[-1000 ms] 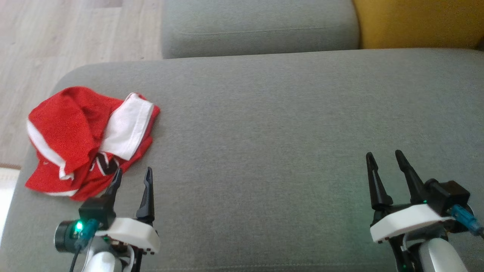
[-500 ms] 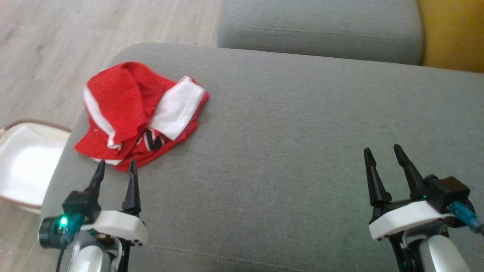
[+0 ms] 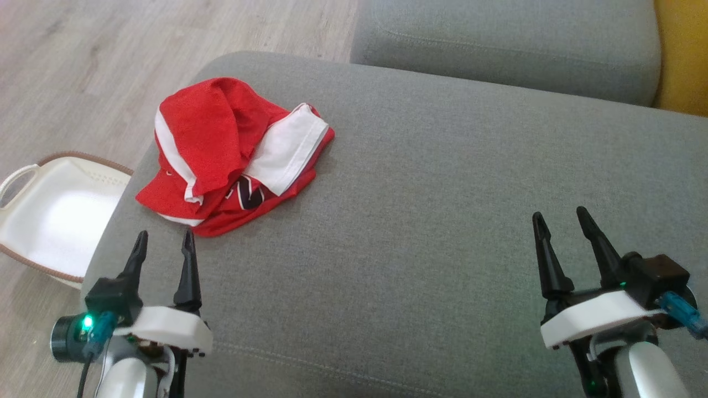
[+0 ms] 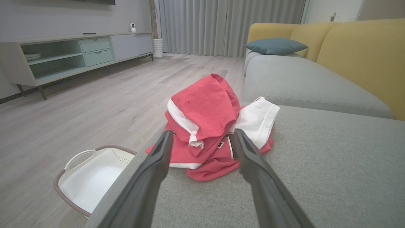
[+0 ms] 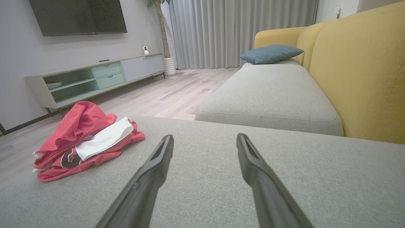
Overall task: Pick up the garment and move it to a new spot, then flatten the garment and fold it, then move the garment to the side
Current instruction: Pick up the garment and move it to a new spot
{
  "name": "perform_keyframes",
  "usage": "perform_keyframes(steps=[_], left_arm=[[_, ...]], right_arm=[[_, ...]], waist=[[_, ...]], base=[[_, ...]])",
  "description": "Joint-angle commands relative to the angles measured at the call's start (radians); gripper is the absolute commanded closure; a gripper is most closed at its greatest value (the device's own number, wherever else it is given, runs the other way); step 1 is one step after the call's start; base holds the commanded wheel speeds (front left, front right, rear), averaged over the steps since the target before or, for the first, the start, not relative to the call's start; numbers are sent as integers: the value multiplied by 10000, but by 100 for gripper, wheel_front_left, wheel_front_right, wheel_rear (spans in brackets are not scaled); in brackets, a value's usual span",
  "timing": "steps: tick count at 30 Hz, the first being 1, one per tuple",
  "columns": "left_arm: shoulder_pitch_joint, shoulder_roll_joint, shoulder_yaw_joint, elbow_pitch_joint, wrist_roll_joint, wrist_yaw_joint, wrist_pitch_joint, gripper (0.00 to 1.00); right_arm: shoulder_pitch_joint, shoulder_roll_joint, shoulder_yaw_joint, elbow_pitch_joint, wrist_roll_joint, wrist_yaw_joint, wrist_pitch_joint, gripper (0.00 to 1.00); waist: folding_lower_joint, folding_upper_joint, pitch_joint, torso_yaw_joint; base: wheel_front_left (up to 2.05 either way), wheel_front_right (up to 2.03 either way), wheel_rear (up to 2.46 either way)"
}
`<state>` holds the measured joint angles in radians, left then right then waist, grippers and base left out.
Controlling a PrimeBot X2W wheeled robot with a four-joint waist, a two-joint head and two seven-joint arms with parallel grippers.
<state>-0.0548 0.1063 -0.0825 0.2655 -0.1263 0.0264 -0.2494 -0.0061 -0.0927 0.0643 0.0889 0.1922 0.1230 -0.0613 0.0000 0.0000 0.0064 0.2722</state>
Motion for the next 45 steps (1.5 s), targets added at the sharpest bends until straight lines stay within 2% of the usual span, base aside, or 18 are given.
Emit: perform_keyframes(steps=[1,6,12,16,21,27,31,33,34,40,45], left_arm=[[-491,128,380,-366,2,3,-124,0],[-794,117,261,-292,38,-126,-124,0],[-2393,26,187,500,-254,-469,-124,0],[-3719,57,279,1601,-612,-751,19,0],[-5253,282,451,3287,-995,-946,700,0],[-6639,675,807,5448,-1415,-897,1742,0],[-7258,723,888,6453,-1638,-913,2259,0],[-7503,761,883,6660,-1673,-949,2118,88],[-7594,809,866,6725,-1633,-907,1951,100],[-7839,1129,642,6557,-1156,-506,408,100],[-7600,1451,560,5362,-820,-296,-65,100]], right_arm=[[-232,-155,262,-396,-18,77,34,0],[-381,-235,276,-561,-7,77,129,0],[-932,-634,245,-1123,47,77,349,0],[-1326,-925,125,-1506,66,77,507,0],[-1700,-1187,19,-1790,108,77,566,0],[-1939,-1266,41,-1835,140,77,568,0],[-1996,-1274,53,-1803,172,77,553,0],[-2002,-1267,50,-1777,204,77,564,0],[-2009,-1265,47,-1763,220,77,569,0],[-1922,-1176,-8,-1699,222,77,504,0],[-1636,-887,-77,-1685,230,77,427,0]], waist=[[0,0,81,-34],[0,0,471,-150],[0,0,1888,-459],[0,0,2922,-605],[0,0,3860,-713],[0,0,4368,-752],[0,0,4427,-740],[0,0,4418,-723],[0,0,4401,-714],[0,0,3930,-678],[0,0,3189,-715]], base=[[0,0,0],[0,0,0],[0,0,0],[0,0,0],[0,0,0],[0,0,0],[0,0,0],[0,0,0],[0,0,0],[0,0,0],[0,0,0]])
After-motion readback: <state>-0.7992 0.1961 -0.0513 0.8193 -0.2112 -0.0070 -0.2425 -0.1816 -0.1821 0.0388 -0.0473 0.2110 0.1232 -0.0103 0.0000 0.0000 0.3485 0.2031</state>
